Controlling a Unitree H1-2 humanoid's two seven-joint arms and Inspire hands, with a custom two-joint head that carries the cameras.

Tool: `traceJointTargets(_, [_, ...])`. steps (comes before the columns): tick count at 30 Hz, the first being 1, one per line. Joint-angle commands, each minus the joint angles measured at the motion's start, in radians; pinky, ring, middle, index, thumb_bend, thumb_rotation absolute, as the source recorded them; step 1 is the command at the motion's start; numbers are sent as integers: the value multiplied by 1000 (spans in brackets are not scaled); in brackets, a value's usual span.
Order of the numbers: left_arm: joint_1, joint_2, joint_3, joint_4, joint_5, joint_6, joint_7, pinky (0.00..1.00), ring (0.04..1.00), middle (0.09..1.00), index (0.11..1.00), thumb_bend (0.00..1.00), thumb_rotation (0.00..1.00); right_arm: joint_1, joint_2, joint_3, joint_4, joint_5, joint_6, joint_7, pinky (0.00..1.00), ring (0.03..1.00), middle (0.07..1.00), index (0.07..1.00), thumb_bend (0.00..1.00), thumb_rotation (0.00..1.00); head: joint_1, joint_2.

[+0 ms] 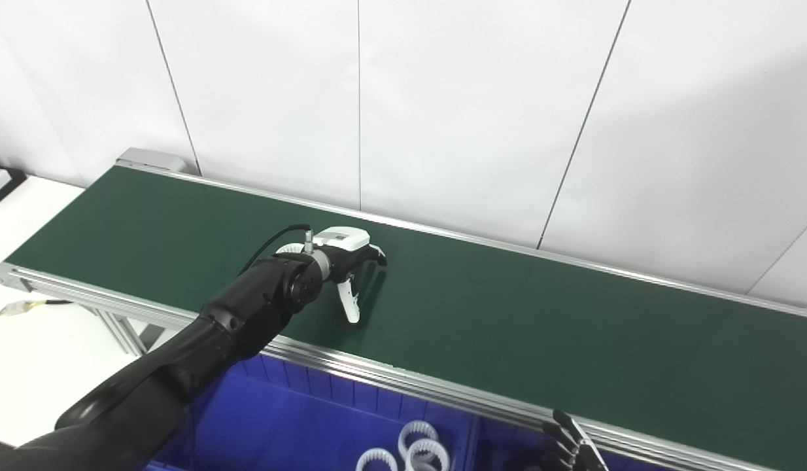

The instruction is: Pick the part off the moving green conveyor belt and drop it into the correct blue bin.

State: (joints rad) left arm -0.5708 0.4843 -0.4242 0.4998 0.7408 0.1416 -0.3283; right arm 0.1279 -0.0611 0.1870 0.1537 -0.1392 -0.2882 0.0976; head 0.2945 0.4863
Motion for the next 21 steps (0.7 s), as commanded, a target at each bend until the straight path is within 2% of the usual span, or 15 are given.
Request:
traceJointTargets(1, [-58,20,5,-11,15,-20,38,839,878,902,849,811,0,-3,7,0,-33,6,-38,-5,745,807,847,900,401,402,1,1])
traceJointTargets(8, [-60,22,4,-11,18,-25,39,835,858,894,820,814,0,-3,4,-1,-31,10,-37,-1,750,811,849,904,399,395,1,1])
traceJointTargets(21, [-51,24,6,-2,15,-24,44,842,880,902,807,809,0,-1,3,0,-39,4,-32,-2,749,805,845,901,395,379,1,5])
